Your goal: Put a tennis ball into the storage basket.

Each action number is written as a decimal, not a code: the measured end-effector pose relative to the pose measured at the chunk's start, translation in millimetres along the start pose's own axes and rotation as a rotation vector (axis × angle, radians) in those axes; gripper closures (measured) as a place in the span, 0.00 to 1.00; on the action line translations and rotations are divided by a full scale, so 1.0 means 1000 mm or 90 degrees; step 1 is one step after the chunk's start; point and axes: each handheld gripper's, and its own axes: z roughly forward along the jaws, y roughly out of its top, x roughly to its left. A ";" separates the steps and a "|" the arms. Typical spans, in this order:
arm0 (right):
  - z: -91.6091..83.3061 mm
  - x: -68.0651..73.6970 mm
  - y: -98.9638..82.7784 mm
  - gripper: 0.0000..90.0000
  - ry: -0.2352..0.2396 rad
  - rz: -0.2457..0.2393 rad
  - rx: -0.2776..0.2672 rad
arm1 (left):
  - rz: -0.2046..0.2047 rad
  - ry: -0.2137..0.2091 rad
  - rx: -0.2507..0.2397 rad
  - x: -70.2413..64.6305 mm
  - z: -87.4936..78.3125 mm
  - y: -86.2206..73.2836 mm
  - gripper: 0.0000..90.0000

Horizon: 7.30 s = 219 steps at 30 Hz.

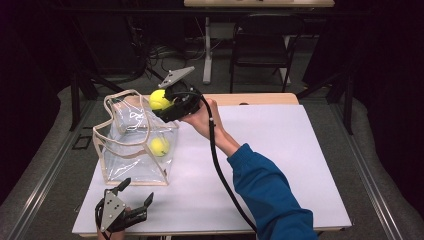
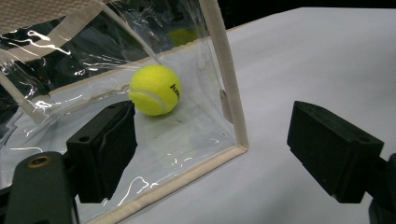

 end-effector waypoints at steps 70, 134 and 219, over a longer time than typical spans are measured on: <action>0.032 0.034 0.018 0.29 0.049 -0.034 -0.009 | 0.001 0.000 -0.002 0.000 -0.001 0.001 0.18; 0.062 0.053 0.015 0.29 0.086 -0.049 0.042 | 0.001 0.001 -0.005 0.001 -0.002 0.001 0.18; -0.070 0.013 -0.161 0.00 0.058 0.034 0.112 | 0.007 0.002 0.003 -0.001 0.002 0.001 0.18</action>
